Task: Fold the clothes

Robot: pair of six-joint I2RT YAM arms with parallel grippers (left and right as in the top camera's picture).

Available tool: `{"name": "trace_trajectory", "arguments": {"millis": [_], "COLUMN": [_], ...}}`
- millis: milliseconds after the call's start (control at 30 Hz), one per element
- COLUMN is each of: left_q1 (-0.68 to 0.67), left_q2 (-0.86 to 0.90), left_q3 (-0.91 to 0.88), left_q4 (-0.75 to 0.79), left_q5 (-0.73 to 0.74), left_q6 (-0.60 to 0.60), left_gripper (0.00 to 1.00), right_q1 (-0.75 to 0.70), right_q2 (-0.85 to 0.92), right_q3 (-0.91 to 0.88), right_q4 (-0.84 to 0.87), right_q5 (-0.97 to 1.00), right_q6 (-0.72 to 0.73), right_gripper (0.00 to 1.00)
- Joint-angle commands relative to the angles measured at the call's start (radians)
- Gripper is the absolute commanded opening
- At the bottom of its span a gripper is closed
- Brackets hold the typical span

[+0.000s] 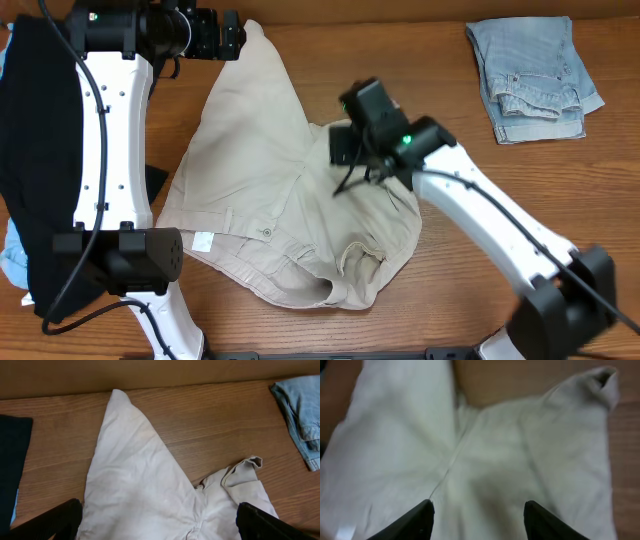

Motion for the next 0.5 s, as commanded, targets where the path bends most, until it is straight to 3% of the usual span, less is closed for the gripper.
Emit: {"name": "trace_trajectory", "arguments": {"millis": [0, 200, 467], "left_q1": [-0.008, -0.008, -0.008], "left_q2": [0.01, 0.01, 0.01], "left_q3": [-0.005, -0.007, -0.007], "left_q4": [0.002, 0.002, 0.002], "left_q5": [-0.006, -0.006, -0.006], "left_q6": [0.023, 0.023, 0.023], "left_gripper": [1.0, 1.0, 1.0], "right_q1": [-0.087, -0.201, -0.352], "right_q2": [0.103, 0.211, 0.276], "right_q3": [-0.003, -0.003, -0.005], "right_q4": [0.114, 0.184, 0.055], "right_q5": [0.1, 0.086, -0.256], "right_q6": [-0.057, -0.16, -0.341], "right_gripper": [0.61, 0.61, 0.72]}}
